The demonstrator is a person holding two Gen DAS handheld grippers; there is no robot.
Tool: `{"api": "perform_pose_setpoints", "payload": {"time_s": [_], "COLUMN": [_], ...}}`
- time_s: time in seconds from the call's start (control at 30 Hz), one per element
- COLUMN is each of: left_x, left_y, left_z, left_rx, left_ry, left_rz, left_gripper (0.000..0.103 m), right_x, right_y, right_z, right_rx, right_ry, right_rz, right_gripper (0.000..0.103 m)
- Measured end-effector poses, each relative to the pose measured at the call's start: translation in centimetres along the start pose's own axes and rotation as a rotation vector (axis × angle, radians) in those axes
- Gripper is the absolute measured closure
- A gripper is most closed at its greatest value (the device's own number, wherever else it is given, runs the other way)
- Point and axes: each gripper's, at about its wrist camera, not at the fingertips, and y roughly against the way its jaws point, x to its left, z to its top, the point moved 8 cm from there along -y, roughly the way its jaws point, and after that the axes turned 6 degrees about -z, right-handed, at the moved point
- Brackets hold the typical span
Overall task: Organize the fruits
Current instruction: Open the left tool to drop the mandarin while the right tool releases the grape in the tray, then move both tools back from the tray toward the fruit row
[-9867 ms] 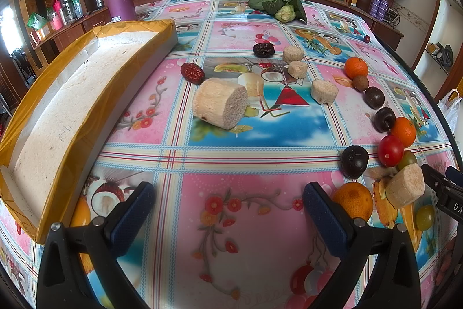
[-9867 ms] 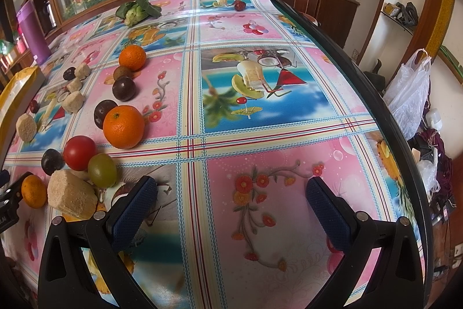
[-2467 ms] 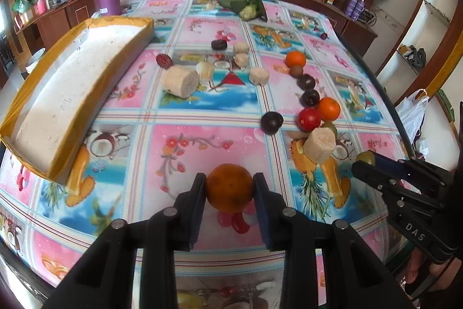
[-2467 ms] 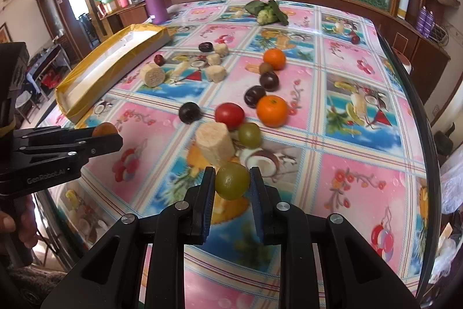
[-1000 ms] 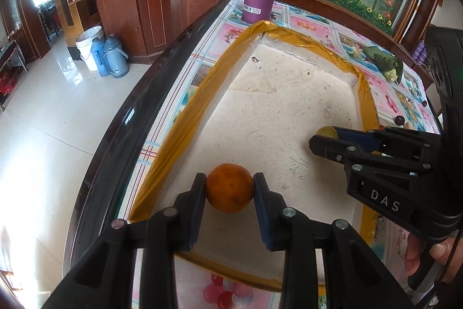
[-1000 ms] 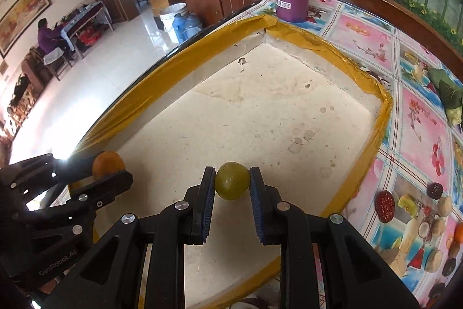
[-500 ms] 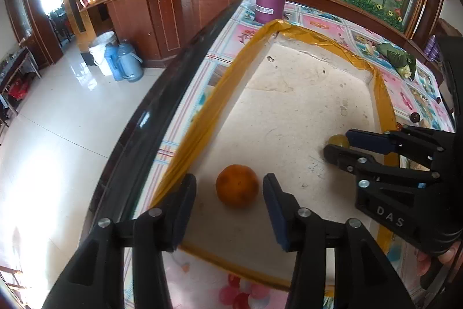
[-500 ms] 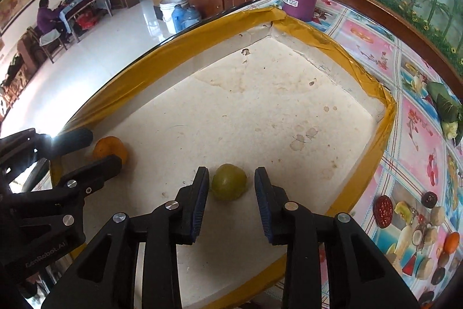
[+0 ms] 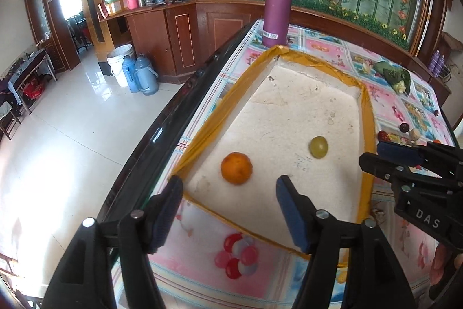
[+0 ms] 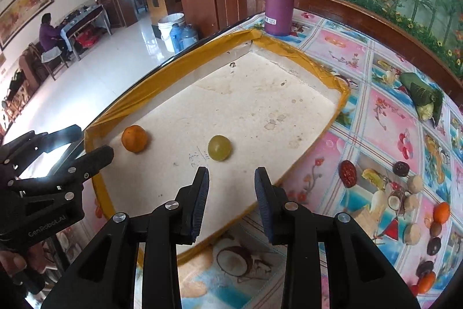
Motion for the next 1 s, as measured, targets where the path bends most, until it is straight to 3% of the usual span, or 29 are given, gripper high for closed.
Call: {"api": "perform_pose_setpoints", "payload": {"time_s": [0.27,0.33,0.67,0.77,0.83,1.0], "left_x": [-3.8,-4.8,-11.2,-13.7,-15.4,-19.8], "left_y": [1.2,1.3,2.0,2.2,2.5,2.9], "left_z": [-0.4,-0.5,-1.4,-1.8,-2.2,-3.4], "left_rx": [-0.029,-0.031,-0.022,-0.022,-0.021,-0.01], "left_ry": [-0.021,-0.029,-0.093,-0.122,-0.141,-0.198], "left_rz": [-0.007,-0.012,-0.059,-0.079,-0.096,-0.147], "left_gripper": [0.018,0.017,0.016,0.014,0.011,0.01], "right_x": [-3.0,-4.0,-11.3,-13.5,-15.1,-18.4], "right_y": [3.8,4.7,8.7,10.0,11.1,13.1], "right_z": [-2.3,-3.2,-8.9,-10.6,-11.7,-14.0], "right_rx": [-0.041,-0.046,-0.056,-0.064,-0.081,-0.099], "right_ry": [-0.028,-0.041,-0.165,-0.204,-0.234,-0.291], "right_rz": [-0.062,-0.082,-0.166,-0.199,-0.234,-0.282], "right_gripper": [0.068,0.063,0.061,0.051,0.037,0.036]}}
